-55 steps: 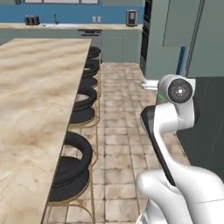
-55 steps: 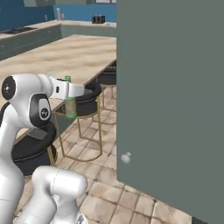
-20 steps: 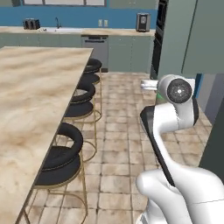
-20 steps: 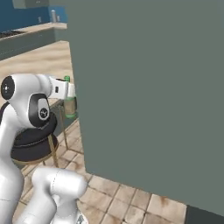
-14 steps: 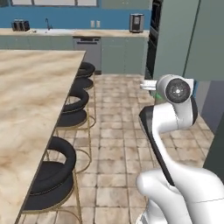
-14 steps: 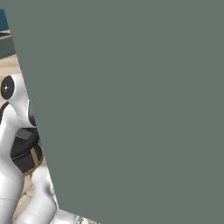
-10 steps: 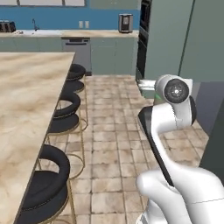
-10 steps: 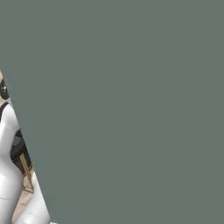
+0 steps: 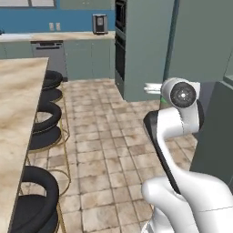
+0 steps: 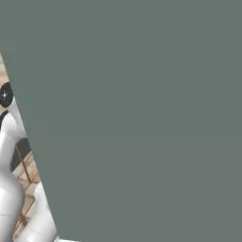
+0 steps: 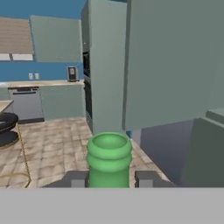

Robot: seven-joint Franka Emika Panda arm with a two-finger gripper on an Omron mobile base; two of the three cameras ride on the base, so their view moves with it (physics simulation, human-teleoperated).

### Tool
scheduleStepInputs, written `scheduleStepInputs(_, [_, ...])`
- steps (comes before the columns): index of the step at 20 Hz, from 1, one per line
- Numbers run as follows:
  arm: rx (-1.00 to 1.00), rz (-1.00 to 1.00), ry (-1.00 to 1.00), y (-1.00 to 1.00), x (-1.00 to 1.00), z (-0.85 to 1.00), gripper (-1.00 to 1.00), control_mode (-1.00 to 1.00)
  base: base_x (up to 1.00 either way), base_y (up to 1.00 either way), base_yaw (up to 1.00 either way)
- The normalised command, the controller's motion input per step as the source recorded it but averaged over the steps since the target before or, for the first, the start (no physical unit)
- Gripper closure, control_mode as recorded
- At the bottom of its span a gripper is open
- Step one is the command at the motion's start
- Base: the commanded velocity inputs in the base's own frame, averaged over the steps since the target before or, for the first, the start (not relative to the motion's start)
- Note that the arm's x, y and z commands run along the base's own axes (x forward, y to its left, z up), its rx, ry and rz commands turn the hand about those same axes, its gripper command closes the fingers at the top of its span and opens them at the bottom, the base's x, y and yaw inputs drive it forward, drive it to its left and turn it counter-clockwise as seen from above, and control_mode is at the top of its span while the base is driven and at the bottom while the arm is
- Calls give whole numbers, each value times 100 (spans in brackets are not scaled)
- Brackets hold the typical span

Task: Sort all alcoholic drinks to one cabinet, and non-alcoholic drinks to the other.

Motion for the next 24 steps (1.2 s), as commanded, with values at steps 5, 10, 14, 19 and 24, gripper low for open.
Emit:
scheduleStepInputs(5, [0, 0, 0, 0, 0, 0, 100, 100, -20, 0, -28])
scheduleStepInputs(10, [0, 0, 0, 0, 0, 0, 100, 100, -35, 0, -31])
scheduleStepInputs(14, [0, 0, 0, 0, 0, 0, 100, 100, -47, 0, -31])
scheduleStepInputs(19, [0, 0, 0, 0, 0, 0, 100, 100, -27, 0, -31])
scheduleStepInputs(24, [0, 0, 0, 0, 0, 0, 100, 100, 2, 0, -30])
